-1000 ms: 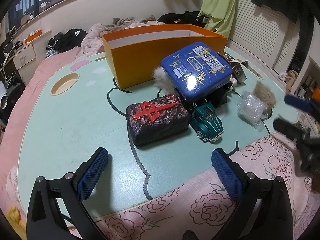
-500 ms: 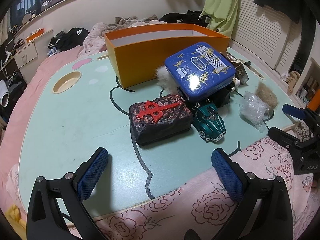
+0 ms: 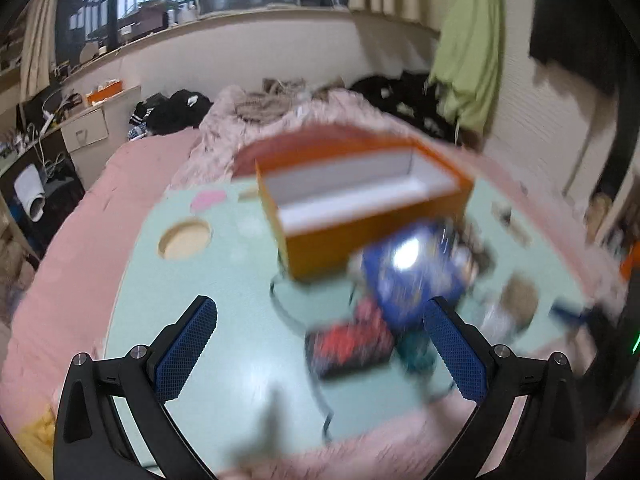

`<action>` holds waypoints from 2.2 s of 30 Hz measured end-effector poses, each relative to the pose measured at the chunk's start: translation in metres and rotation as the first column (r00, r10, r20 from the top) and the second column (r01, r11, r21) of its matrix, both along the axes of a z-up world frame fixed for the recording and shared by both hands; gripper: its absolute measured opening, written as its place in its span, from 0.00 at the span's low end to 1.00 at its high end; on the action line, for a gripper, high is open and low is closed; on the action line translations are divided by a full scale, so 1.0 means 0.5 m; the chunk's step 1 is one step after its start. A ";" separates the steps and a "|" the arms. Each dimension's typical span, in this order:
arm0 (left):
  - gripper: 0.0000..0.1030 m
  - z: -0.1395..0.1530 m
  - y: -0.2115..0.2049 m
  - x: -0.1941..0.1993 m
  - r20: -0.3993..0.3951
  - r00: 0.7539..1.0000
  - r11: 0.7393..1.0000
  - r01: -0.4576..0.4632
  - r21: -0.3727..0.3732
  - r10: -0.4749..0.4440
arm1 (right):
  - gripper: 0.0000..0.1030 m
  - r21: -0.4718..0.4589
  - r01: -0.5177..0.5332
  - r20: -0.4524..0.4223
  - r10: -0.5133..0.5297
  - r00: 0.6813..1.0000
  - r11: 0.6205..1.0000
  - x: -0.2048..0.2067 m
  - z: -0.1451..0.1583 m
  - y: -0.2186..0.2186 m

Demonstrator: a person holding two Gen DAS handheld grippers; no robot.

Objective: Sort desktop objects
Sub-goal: 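Move the left gripper toward the black case with the red emblem, then grasp the red-emblem case with the left gripper while the right gripper grasps the beige pompom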

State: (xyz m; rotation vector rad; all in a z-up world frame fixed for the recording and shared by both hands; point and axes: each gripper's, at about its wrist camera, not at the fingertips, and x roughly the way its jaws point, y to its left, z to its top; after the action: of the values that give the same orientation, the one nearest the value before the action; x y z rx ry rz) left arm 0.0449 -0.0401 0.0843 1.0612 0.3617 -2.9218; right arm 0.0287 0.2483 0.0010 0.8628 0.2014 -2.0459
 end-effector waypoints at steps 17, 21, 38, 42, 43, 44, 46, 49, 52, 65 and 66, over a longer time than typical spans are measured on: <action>1.00 -0.072 0.043 -0.198 0.132 0.982 0.989 -0.122 -0.086 0.132 | 1.00 -0.003 0.016 -0.002 -0.016 1.000 1.000 0.003 0.000 -0.002; 1.00 -0.073 0.046 -0.201 0.135 0.982 0.988 -0.124 -0.089 0.135 | 1.00 -0.004 0.018 -0.002 -0.018 1.000 1.000 0.003 -0.001 -0.002; 1.00 -0.024 0.009 -0.130 0.039 0.997 0.998 -0.060 0.010 0.059 | 1.00 -0.008 0.032 -0.004 -0.032 0.999 0.999 0.004 -0.002 -0.003; 1.00 -0.026 -0.023 -0.049 -0.003 1.000 1.000 -0.012 0.024 0.012 | 1.00 -0.009 0.035 -0.005 -0.035 0.999 0.999 0.005 -0.002 -0.003; 1.00 -0.035 -0.028 -0.034 0.002 1.000 1.000 -0.001 0.029 0.001 | 1.00 -0.009 0.036 -0.005 -0.036 0.999 0.999 0.004 -0.003 -0.003; 1.00 -0.045 -0.031 -0.023 0.010 1.000 0.999 0.013 0.037 -0.014 | 1.00 -0.009 0.036 -0.005 -0.036 0.999 0.999 0.004 -0.003 -0.003; 1.00 -0.072 -0.033 -0.003 0.037 0.998 0.998 0.049 0.049 -0.051 | 1.00 -0.010 0.038 -0.006 -0.038 0.999 0.999 0.004 -0.003 -0.003; 1.00 -0.102 -0.030 0.000 0.067 0.997 0.997 0.041 0.058 -0.044 | 1.00 -0.010 0.040 -0.006 -0.040 0.999 0.999 0.004 -0.003 -0.003; 0.99 -0.126 -0.016 -0.016 0.107 0.993 0.997 0.038 0.068 -0.045 | 1.00 -0.011 0.042 -0.007 -0.042 0.999 0.999 0.004 -0.003 -0.003; 0.61 -0.161 0.020 -0.019 0.118 0.991 0.998 0.057 0.033 -0.060 | 1.00 -0.017 0.053 -0.009 -0.053 0.999 0.998 0.005 -0.002 -0.004; 0.61 -0.162 0.018 -0.014 0.110 0.992 0.998 0.052 0.039 -0.056 | 1.00 -0.016 0.054 -0.010 -0.054 0.999 0.998 0.005 -0.002 -0.004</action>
State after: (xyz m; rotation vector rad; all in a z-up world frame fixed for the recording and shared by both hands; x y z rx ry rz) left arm 0.0380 -0.0310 0.0030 1.2515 0.3895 -2.8962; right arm 0.0311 0.2465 -0.0001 0.8563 0.1690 -2.0994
